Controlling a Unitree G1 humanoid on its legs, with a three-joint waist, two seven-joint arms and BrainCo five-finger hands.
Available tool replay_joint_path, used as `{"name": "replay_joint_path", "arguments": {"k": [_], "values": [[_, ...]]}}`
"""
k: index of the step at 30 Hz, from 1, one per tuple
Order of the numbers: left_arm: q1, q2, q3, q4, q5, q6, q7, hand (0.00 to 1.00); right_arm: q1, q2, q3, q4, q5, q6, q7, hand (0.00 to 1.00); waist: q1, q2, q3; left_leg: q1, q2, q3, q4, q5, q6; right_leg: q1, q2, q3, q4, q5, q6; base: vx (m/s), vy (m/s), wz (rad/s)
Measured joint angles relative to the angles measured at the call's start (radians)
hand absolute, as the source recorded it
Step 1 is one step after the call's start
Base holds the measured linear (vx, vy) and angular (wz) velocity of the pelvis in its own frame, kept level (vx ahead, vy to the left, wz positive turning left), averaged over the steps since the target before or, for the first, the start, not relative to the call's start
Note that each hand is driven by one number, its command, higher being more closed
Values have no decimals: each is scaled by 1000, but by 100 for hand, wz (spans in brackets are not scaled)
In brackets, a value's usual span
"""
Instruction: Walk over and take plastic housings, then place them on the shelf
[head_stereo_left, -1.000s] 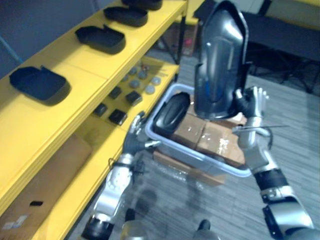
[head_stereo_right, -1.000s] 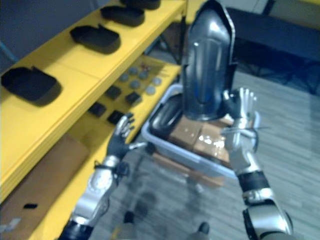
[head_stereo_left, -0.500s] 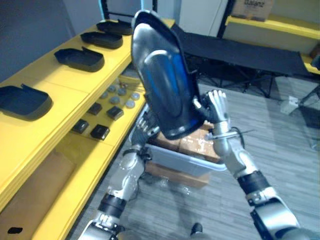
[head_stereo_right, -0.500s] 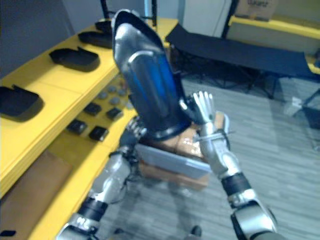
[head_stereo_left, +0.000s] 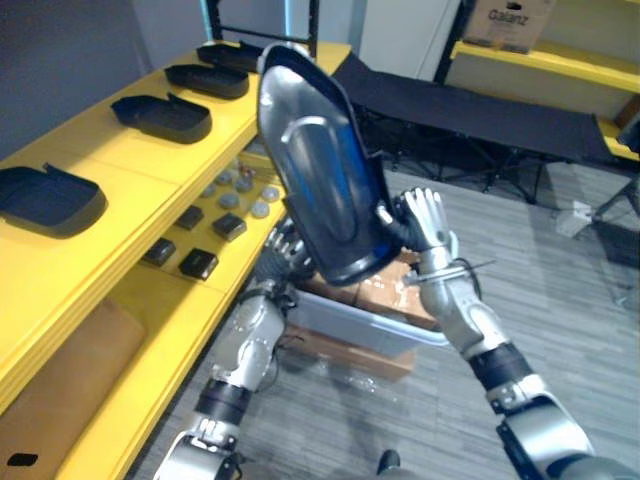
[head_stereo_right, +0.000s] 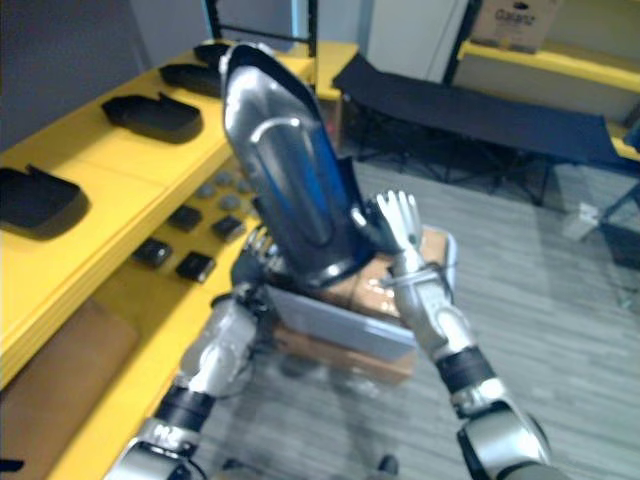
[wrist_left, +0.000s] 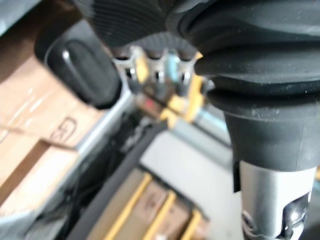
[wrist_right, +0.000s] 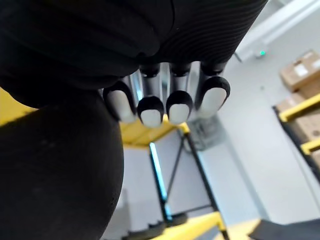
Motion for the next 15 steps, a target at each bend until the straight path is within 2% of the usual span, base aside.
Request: {"name": "replay_joint_path", "arguments": {"k": [1, 3, 6, 12, 15], "values": [[0, 3, 8, 0, 61, 9, 19, 0, 1, 0, -5, 7, 0, 2, 0, 100, 0, -3, -4, 0, 0, -1, 0, 0, 0, 0, 0, 0, 0, 0, 0, 0, 0, 0], [0, 7, 32, 10, 261, 20, 67, 0, 3, 0, -24, 8, 2, 2, -1, 100, -1, -5, -6, -2, 0, -1, 0, 0, 0, -1, 0, 0, 0, 0, 0, 0, 0, 0], [1, 18, 69, 49, 355, 27, 99, 0, 9, -2, -63, 7, 28, -1, -25, 100, -1, -5, -6, -2, 0, -2, 0, 0, 0, -1, 0, 0, 0, 0, 0, 0, 0, 0], [2, 43, 83, 108, 332, 17, 96, 0, 29, -12, -98, 7, 60, 0, -42, 100, -1, -5, -6, -2, -1, -3, 0, 0, 0, -1, 0, 0, 0, 0, 0, 0, 0, 0], [2, 42, 83, 112, 254, 7, 64, 0, 39, -12, -97, 7, 59, 0, -38, 100, -1, -5, -6, -1, -1, -3, 0, 0, 0, 0, 0, -1, 0, 0, 1, 0, 0, 0]]}}
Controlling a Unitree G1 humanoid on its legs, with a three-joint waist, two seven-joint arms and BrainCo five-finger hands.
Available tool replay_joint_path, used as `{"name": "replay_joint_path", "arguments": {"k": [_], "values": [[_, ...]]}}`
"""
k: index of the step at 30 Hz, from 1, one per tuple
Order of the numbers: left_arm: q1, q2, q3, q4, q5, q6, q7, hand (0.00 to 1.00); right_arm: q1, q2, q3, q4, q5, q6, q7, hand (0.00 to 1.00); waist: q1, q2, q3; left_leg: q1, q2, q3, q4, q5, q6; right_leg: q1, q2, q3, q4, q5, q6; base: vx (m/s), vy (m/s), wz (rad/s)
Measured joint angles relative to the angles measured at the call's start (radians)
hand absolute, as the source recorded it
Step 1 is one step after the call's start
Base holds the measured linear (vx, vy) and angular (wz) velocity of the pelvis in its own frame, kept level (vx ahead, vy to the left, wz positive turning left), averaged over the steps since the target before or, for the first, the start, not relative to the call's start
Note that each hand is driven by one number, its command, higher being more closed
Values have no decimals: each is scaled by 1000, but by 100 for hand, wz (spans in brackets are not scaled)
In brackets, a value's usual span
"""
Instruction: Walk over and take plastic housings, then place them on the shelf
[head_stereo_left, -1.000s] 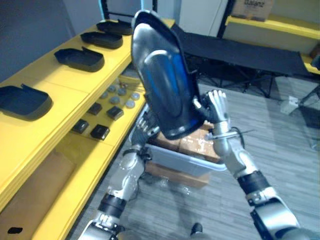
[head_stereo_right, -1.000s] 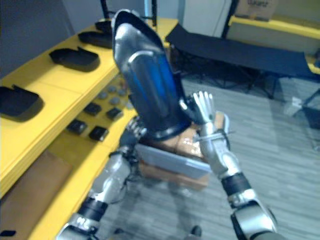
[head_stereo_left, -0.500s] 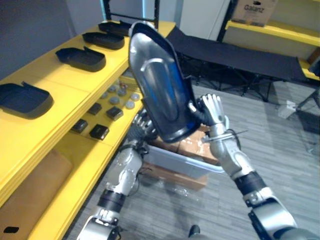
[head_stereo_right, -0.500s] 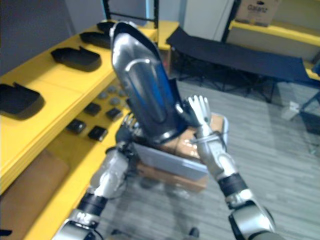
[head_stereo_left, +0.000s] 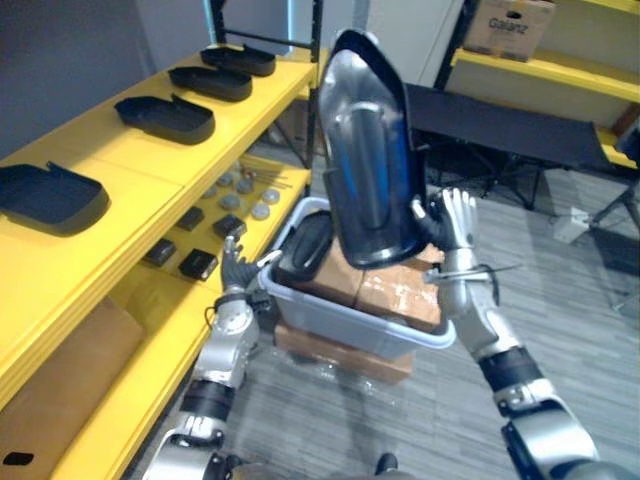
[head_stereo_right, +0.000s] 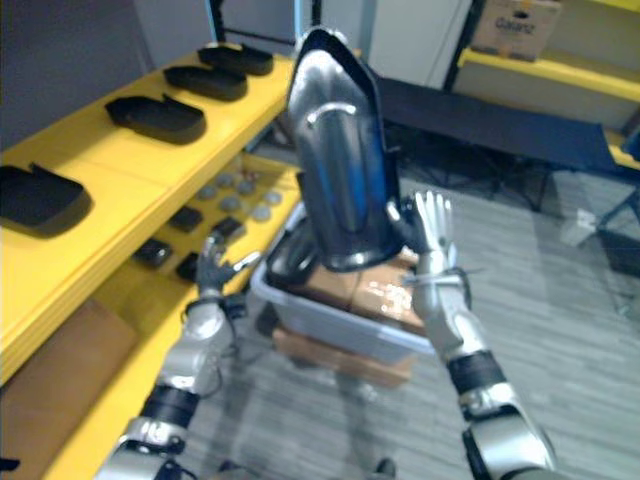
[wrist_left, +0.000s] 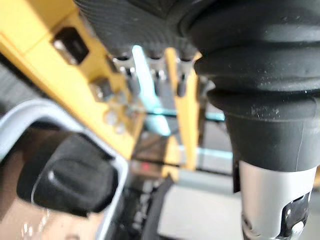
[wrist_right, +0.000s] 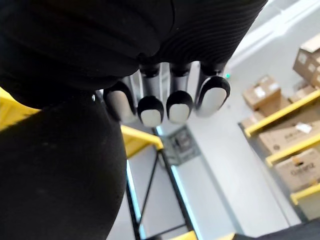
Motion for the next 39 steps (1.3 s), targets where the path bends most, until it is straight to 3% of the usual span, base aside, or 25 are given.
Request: {"name": "replay_joint_path", "arguments": {"k": [9, 13, 18, 24, 32, 39], "values": [[2, -5, -11, -5, -179, 2, -149, 0, 2, 0, 6, 29, -1, 3, 24, 100, 0, 16, -13, -11, -8, -23, 2, 4, 4, 6, -7, -21, 0, 1, 2, -3, 8, 6], [25, -4, -18, -64, -264, 26, -227, 0, 2, 0, 27, 70, -2, 10, 44, 100, 2, 35, -24, -10, -8, -31, 2, 5, 5, 15, -7, -28, 0, 1, 2, -2, 22, 5], [32, 1, -31, -88, -382, 53, -295, 0, 2, 0, 32, 83, -21, 9, 62, 100, 3, 37, -25, -11, -8, -38, 3, 8, 4, 20, -7, -34, 0, 1, 2, -9, 14, 3], [38, 5, -55, -106, -421, 74, -337, 0, -3, -2, 74, 83, -22, 7, 84, 100, 3, 38, -25, -11, -8, -40, 0, 11, 4, 19, -7, -38, -1, 2, 1, 0, 0, 0], [41, 6, -56, -119, -421, 113, -338, 0, -36, -2, 117, 92, -22, -1, 84, 100, 3, 42, -28, -11, -8, -40, 0, 11, 4, 19, -7, -38, -1, 3, 0, 9, 24, 0], [41, 7, -64, -118, -419, 120, -339, 0, -39, 6, 172, 92, -22, -14, 101, 100, 4, 48, -31, -11, -8, -40, 0, 11, 4, 19, -7, -38, -1, 3, 0, 0, 0, 0]]}}
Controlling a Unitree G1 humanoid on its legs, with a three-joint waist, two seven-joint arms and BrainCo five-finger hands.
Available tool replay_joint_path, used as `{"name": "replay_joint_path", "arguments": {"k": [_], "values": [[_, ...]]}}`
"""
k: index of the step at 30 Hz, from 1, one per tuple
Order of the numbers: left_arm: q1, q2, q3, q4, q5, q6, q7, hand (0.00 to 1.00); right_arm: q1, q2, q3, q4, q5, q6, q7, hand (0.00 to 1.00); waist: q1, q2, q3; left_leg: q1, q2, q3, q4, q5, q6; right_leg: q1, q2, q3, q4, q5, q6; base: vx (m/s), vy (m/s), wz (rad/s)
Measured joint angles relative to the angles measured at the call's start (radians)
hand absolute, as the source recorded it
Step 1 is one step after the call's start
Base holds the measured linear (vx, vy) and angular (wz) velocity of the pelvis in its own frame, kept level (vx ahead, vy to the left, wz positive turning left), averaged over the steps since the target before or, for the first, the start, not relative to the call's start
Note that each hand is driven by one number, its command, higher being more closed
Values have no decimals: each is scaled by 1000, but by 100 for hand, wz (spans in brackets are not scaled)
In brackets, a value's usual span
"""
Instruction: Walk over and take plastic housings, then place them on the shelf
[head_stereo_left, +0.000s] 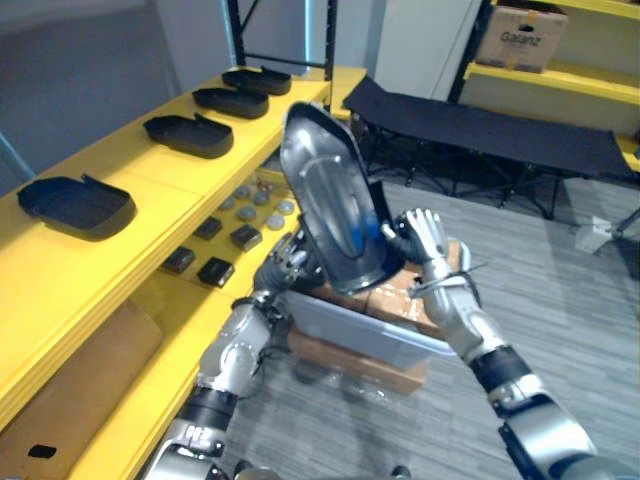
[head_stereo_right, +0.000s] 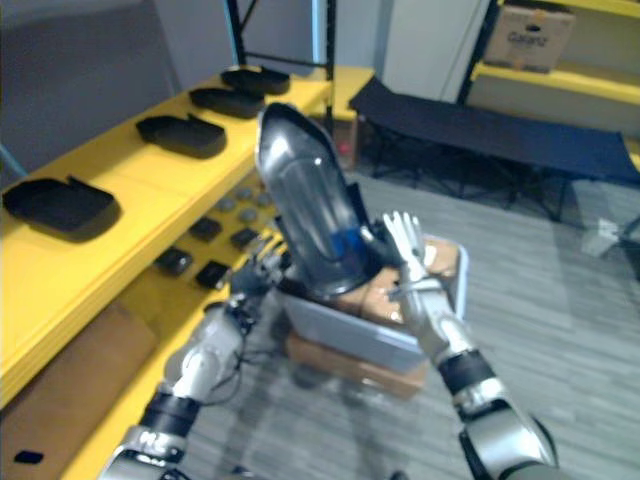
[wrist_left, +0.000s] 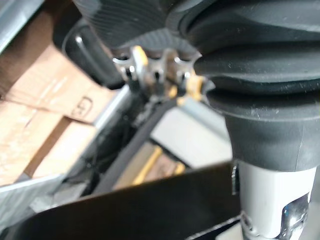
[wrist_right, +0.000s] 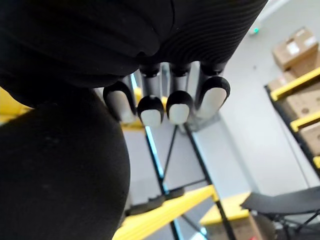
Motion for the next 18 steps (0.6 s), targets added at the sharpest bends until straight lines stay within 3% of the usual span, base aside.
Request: {"name": "replay_joint_path", "arguments": {"k": [5, 13, 14, 18], "values": [[0, 0, -14, 1, 0, 0, -1, 0, 2, 9, 38, 1, -19, -20, 27, 100, 1, 15, -9, -1, 0, -1, 0, 0, 0, 0, 0, -1, 0, 0, 0, 0, 0, 0], [0, 3, -31, 9, -1, -1, -1, 0, 20, 19, 97, 53, -38, -23, 48, 100, 3, 17, -10, -1, 0, -3, 0, 0, 0, 0, 0, -4, 0, 0, 0, 0, 0, 0], [0, 7, -32, 9, -1, -1, -1, 100, 24, 27, 98, 67, -38, -25, 48, 100, 4, 17, -10, -1, 0, -3, 0, 0, -1, 0, 0, -4, 0, 0, 0, 0, 0, 0], [0, 22, -32, 9, 0, -2, 5, 100, 37, 32, 117, 73, -38, -25, 46, 100, 5, 17, -10, -2, 1, -3, -1, 0, -1, 0, 0, -7, 0, 0, 0, 0, 0, 0]]}}
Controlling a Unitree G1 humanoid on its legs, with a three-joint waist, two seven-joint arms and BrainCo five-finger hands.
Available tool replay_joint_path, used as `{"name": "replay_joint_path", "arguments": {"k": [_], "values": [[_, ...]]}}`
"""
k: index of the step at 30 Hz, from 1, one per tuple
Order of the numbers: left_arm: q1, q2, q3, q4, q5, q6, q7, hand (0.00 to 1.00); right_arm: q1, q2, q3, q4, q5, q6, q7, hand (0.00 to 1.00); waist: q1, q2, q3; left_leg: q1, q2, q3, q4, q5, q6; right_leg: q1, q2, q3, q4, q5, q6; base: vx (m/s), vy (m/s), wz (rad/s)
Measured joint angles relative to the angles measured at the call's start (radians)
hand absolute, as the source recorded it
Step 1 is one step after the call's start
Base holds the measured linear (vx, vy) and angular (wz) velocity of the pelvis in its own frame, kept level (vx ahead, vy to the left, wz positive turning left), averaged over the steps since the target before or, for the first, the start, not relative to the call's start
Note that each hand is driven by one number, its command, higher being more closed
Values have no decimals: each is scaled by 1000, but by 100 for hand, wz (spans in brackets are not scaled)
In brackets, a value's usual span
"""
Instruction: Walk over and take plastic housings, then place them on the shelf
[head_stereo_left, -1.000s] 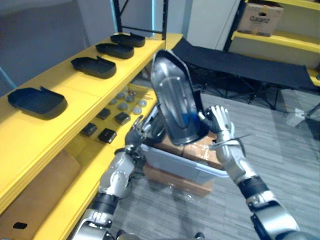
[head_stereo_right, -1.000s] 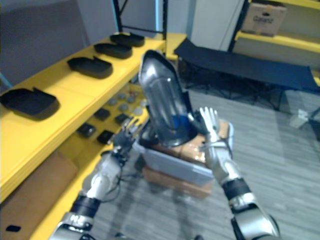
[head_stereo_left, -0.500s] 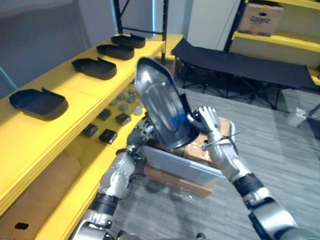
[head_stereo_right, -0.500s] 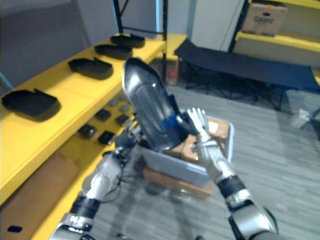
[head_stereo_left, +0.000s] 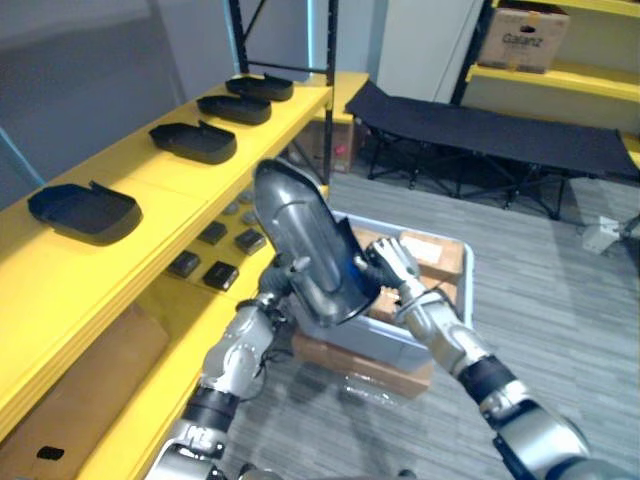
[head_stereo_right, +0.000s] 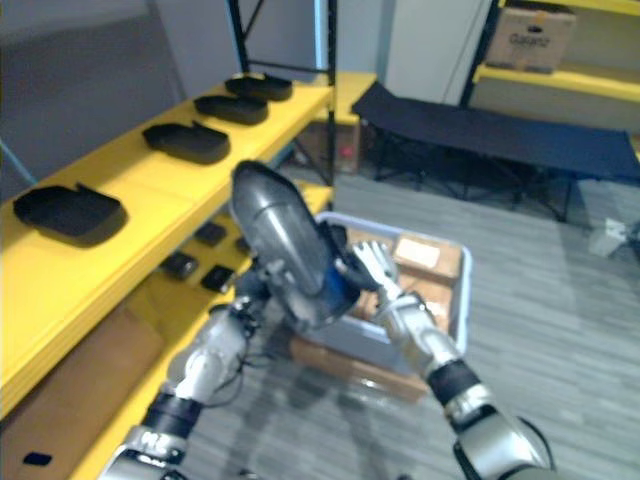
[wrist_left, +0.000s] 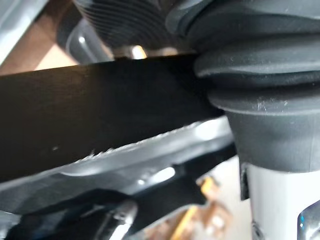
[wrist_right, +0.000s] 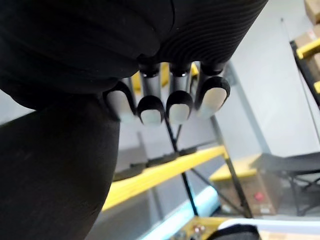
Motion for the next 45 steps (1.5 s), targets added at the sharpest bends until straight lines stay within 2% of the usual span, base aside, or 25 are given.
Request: {"name": "replay_joint_path", "arguments": {"k": [4, 9, 16, 26, 29, 32, 33, 35, 39, 41, 43, 45], "values": [[0, 13, -1, 0, 24, -13, 37, 100, 6, 11, 14, 0, 3, 0, -27, 100, 2, 0, 0, -1, 0, -1, 0, 0, 0, 0, 0, -2, 0, 0, 0, 0, 0, 0], [0, 13, 3, 14, 108, -38, 85, 100, 13, 21, 29, -6, 25, -9, -58, 100, 5, 0, 0, -1, 2, 0, 0, 0, 0, -2, 2, -3, 0, -1, -1, 0, 0, 0], [10, 16, 12, 21, 208, -59, 83, 100, 42, 24, 37, -83, 62, -10, -89, 100, 9, -1, 1, -2, 10, 3, 0, -2, -4, -9, 10, -2, -1, -2, -4, 0, 0, -1], [85, 14, 9, 21, 170, -139, 24, 100, 70, 23, 46, -161, 81, -21, -110, 100, 9, -2, 1, 3, 16, 24, 1, -3, -6, -19, 15, 18, -1, -1, -6, 2, 5, -6], [108, 13, 2, 21, 121, -158, 1, 100, 78, 24, 47, -193, 81, -34, -124, 100, 9, -3, 1, 4, 16, 24, 2, -3, -6, -18, 16, 19, -1, 0, -6, 0, 0, 0], [130, 12, -8, 21, 80, -202, -8, 100, 79, 26, 46, -209, 85, -70, -127, 100, 10, -3, 1, 8, 17, 26, 2, -3, -6, -18, 16, 21, -2, 0, -6, 0, 0, 0], [141, 12, -15, 20, 88, -242, -8, 100, 79, 27, 46, -211, 92, -87, -127, 0, 12, -3, 1, 8, 17, 27, 2, -4, -6, -18, 16, 22, -4, 0, -6, 0, 0, 0], [159, 3, -27, 19, 90, -322, -6, 100, 79, 28, 48, -238, 132, -128, -129, 0, 14, -3, 1, 9, 18, 27, 2, -4, -6, -18, 16, 22, -8, 0, -7, 0, 0, 0], [164, -19, -37, 9, 95, -383, 8, 100, 80, 40, 48, -292, 173, -184, -122, 0, 23, -3, 1, 9, 18, 27, 2, -5, -7, -18, 17, 22, -9, -1, -7, 0, 0, 0], [186, -24, -41, -7, 134, -414, 43, 100, 80, 48, 53, -300, 207, -187, -96, 0, 23, -5, 0, 9, 18, 27, 1, -5, -7, -18, 16, 21, -9, -1, -7, 3, 16, 0], [200, -26, -42, -14, 177, -424, 83, 100, 81, 46, 66, -300, 246, -181, -73, 0, 24, -8, -2, 7, 18, 26, 1, -5, -7, -18, 17, 21, -9, -1, -7, 0, 0, 0], [214, -27, -43, -35, 266, -431, 144, 100, 85, 53, 69, -301, 290, -159, -52, 0, 24, -13, -4, 7, 18, 27, 1, -5, -7, -20, 17, 20, -1, -1, -7, 7, 15, 0]]}}
